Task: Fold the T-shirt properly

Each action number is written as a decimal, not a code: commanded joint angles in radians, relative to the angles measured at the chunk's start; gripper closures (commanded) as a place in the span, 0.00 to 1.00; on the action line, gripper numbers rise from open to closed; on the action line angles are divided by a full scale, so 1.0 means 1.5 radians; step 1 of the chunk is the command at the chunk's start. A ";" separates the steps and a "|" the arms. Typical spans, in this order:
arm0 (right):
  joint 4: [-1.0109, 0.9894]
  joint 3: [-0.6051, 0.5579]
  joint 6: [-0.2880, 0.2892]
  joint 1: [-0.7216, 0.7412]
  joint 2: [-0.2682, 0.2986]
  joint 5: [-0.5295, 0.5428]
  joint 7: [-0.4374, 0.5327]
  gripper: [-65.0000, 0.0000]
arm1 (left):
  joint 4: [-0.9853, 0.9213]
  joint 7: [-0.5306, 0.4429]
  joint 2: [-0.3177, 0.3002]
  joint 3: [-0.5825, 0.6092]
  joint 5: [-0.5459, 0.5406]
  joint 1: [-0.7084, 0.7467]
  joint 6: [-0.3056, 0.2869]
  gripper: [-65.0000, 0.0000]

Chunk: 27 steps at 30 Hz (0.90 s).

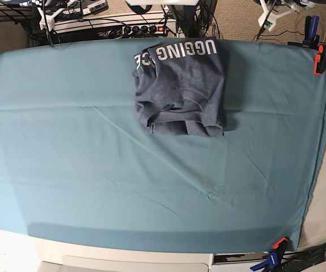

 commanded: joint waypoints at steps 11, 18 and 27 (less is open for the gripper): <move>0.007 0.005 0.000 0.013 0.005 0.001 0.004 1.00 | -0.126 -0.002 0.010 0.073 -0.007 -0.074 -0.003 1.00; 0.007 0.005 0.000 0.013 -0.002 0.001 0.005 1.00 | -0.195 -0.019 0.041 0.127 -0.006 -0.109 -0.003 1.00; 0.007 0.005 0.000 0.013 -0.001 0.001 0.009 1.00 | -0.219 -0.037 0.048 0.168 0.003 -0.143 -0.003 1.00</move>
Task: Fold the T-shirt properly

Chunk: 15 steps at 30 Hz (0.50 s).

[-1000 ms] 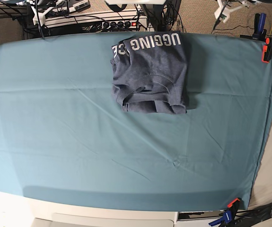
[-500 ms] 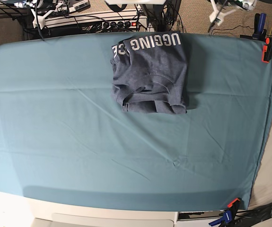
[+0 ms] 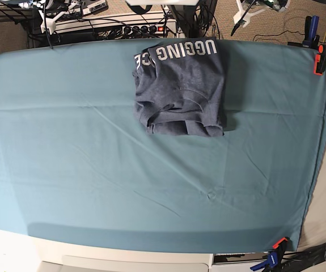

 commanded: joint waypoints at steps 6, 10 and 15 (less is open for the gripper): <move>0.007 0.005 0.002 -0.004 0.007 0.001 0.005 1.00 | 0.006 0.000 -0.006 -0.001 -0.003 0.001 -0.003 1.00; -0.023 -0.001 0.002 -0.004 0.008 0.001 0.005 1.00 | 0.006 0.000 -0.006 -0.001 -0.003 0.001 -0.003 1.00; -0.122 -0.062 0.002 0.003 0.008 0.000 0.061 1.00 | 0.006 0.000 -0.006 -0.001 -0.003 -0.001 -0.003 1.00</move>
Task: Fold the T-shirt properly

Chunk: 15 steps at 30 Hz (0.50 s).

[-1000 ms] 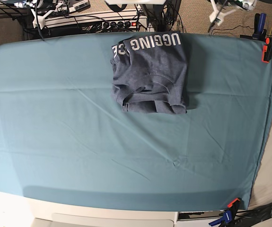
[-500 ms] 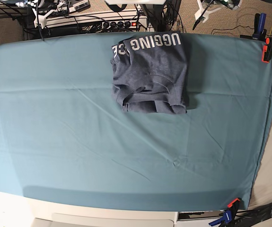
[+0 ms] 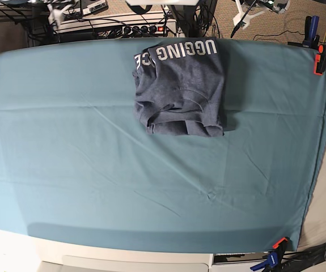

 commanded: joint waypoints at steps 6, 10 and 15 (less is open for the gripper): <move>-0.115 -0.095 0.003 0.074 0.006 -0.030 0.031 1.00 | 0.006 -0.010 -0.006 -0.001 -0.003 0.005 -0.003 1.00; -0.171 -0.148 0.002 0.137 0.006 -0.065 0.057 1.00 | 0.007 -0.013 -0.006 -0.001 -0.003 0.005 -0.003 1.00; -0.212 -0.178 0.002 0.196 0.006 -0.075 0.095 1.00 | 0.007 -0.025 -0.005 -0.001 -0.003 0.004 -0.003 1.00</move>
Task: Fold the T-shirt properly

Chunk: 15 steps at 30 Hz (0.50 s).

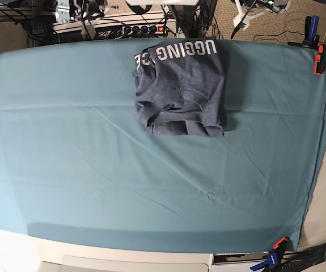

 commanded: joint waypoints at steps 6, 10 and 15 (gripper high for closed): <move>-0.022 0.002 0.000 0.036 0.008 0.000 0.050 1.00 | 0.006 -0.013 0.006 -0.001 -0.005 -0.004 -0.003 1.00; -0.029 0.002 0.000 0.047 0.008 0.000 0.089 1.00 | 0.005 -0.013 0.029 -0.001 -0.005 -0.022 -0.003 1.00; -0.030 0.002 0.000 0.047 0.008 0.000 0.125 1.00 | 0.004 -0.029 0.045 -0.001 -0.004 -0.037 -0.003 1.00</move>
